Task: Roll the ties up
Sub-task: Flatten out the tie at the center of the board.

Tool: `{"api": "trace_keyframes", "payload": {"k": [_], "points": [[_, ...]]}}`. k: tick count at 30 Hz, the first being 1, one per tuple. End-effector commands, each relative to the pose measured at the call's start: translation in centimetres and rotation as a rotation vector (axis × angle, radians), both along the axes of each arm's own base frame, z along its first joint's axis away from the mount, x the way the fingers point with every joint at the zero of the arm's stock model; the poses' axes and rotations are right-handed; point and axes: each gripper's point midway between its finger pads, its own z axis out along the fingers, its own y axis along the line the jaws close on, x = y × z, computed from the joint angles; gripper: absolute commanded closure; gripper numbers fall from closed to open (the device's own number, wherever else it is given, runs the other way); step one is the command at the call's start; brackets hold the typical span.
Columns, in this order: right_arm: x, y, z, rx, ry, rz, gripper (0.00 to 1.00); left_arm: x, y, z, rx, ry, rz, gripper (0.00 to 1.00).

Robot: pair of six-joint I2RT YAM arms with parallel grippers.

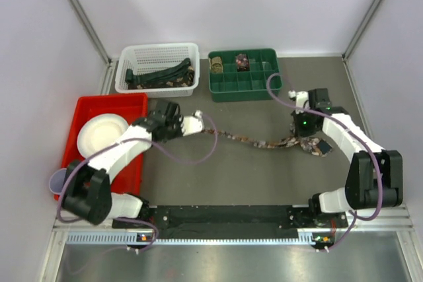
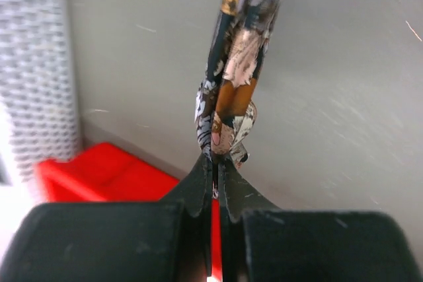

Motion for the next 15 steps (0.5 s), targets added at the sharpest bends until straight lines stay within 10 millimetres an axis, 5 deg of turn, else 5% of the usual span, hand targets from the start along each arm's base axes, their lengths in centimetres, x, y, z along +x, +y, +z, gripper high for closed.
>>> {"api": "trace_keyframes", "payload": {"k": [1,2,3,7,8,9,10,12,15], "points": [[-2.0,3.7,-1.7,-0.024,0.02,0.208,1.0,-3.6,2.3,-3.7,0.138,-0.026,-0.143,0.81],[-2.6,3.9,-2.0,-0.032,0.039,0.229,0.99,-4.4,2.8,-4.5,0.164,-0.025,-0.182,0.73],[-3.7,3.8,-2.4,-0.036,0.083,0.247,0.88,-6.2,3.5,-5.9,0.187,0.014,-0.215,0.66],[-5.9,3.1,-2.1,-0.055,0.147,0.278,0.8,-9.8,2.6,-4.2,0.091,-0.003,-0.352,0.48],[-6.3,2.8,-1.8,-0.054,0.152,0.273,0.77,-10.4,2.2,-3.8,0.066,-0.005,-0.372,0.38],[-6.1,2.9,-0.6,-0.018,0.115,0.292,0.44,-11.0,2.0,-3.3,0.043,-0.002,-0.383,0.33],[-5.9,2.1,0.0,-0.018,0.105,0.258,0.35,-11.1,1.6,-2.0,0.009,-0.042,-0.384,0.3],[-4.9,1.9,1.5,-0.006,0.092,0.27,0.24,-11.7,0.6,-0.8,-0.058,-0.043,-0.398,0.2],[-3.8,0.4,3.7,0.025,0.098,0.253,0.21,-11.0,-0.1,0.6,-0.115,-0.03,-0.335,0.17]]}}
